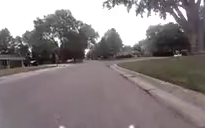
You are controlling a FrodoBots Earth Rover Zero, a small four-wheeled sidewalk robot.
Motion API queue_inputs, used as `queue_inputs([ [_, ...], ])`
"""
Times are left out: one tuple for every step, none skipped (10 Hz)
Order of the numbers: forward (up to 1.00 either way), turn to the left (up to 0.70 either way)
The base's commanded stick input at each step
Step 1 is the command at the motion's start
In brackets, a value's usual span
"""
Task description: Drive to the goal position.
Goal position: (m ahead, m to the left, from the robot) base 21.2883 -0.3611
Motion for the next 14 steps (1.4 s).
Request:
queue_inputs([
  [1.0, 0.0],
  [1.0, 0.0],
  [1.0, 0.0],
  [1.0, 0.0],
  [1.0, 0.0],
  [1.0, 0.0],
  [1.0, 0.0],
  [1.0, 0.0],
  [1.0, 0.0],
  [1.0, 0.0],
  [1.0, -0.03],
  [1.0, -0.11],
  [1.0, -0.2],
  [1.0, -0.29],
])
